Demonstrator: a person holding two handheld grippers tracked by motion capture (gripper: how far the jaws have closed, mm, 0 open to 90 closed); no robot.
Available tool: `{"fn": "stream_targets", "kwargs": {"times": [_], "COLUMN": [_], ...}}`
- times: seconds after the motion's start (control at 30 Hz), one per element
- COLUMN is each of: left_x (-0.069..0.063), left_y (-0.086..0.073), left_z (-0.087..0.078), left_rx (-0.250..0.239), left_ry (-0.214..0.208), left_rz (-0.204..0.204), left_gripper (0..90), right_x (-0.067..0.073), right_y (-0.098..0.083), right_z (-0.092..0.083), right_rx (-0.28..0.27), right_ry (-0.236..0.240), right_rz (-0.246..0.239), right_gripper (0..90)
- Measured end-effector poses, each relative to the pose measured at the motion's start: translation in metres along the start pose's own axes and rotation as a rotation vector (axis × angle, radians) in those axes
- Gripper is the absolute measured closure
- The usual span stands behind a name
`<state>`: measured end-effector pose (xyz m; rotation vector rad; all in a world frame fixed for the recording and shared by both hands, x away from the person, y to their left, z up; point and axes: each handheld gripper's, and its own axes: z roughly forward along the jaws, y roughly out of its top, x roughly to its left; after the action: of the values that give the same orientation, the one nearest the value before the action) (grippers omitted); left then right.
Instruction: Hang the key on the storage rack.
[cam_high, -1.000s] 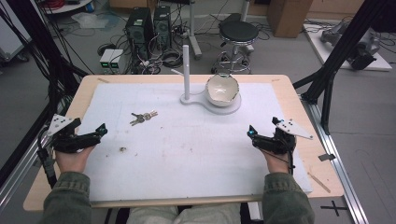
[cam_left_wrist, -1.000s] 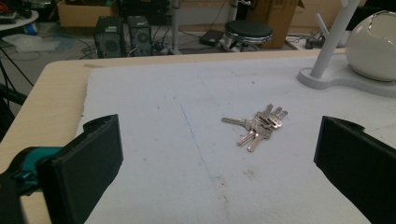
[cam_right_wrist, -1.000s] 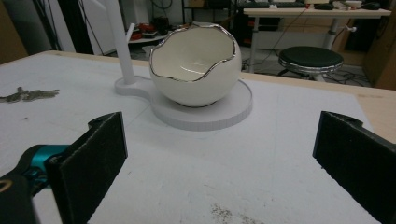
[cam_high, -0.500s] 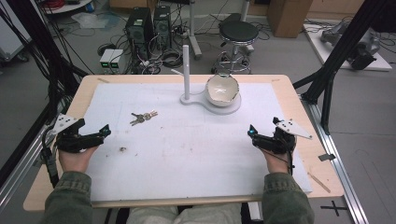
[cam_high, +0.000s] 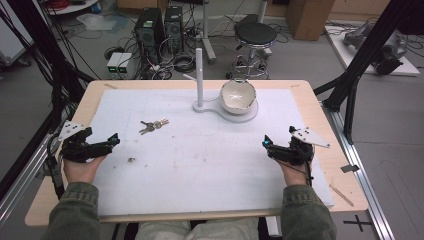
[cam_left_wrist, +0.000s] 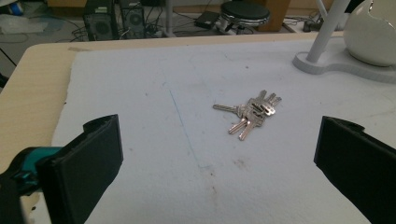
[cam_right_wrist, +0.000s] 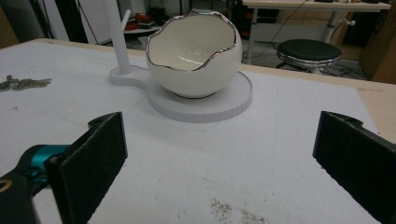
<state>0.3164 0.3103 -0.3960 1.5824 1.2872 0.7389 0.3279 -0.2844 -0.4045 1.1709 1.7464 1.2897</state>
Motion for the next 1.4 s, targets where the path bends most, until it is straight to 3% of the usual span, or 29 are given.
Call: {"fn": "stream_targets", "kwargs": {"times": [0.37, 0.83, 0.87, 1.03, 1.2, 1.3, 1.4], "left_x": [-0.006, -0.016, -0.02, -0.026, -0.031, -0.032, -0.032], "left_y": [0.021, 0.034, 0.038, 0.045, 0.049, 0.052, 0.059], "left_z": [0.017, 0.043, 0.046, 0.054, 0.072, 0.077, 0.086], "left_rx": [0.03, 0.089, 0.092, 0.104, 0.156, 0.158, 0.196], "left_ry": [-0.021, -0.089, -0.101, -0.132, -0.131, -0.135, -0.14], "left_rz": [0.045, 0.058, 0.076, 0.089, 0.131, 0.135, 0.142], "left_gripper": [1.7, 1.7, 1.7, 1.7, 1.7, 1.7, 1.7], "right_x": [0.0, -0.001, -0.001, -0.001, 0.001, 0.001, 0.0], "right_y": [0.0, 0.0, 0.0, 0.0, 0.0, 0.0, 0.0], "right_z": [-0.001, -0.001, -0.001, 0.0, -0.001, 0.0, -0.001], "right_rx": [-0.002, -0.006, -0.004, 0.004, -0.001, 0.0, 0.0], "right_ry": [-0.004, -0.017, -0.017, -0.017, -0.011, -0.011, -0.011], "right_rz": [0.01, 0.012, 0.008, 0.004, 0.001, 0.001, 0.004], "right_gripper": [1.9, 1.9, 1.9, 1.9, 1.9, 1.9, 1.9]}}
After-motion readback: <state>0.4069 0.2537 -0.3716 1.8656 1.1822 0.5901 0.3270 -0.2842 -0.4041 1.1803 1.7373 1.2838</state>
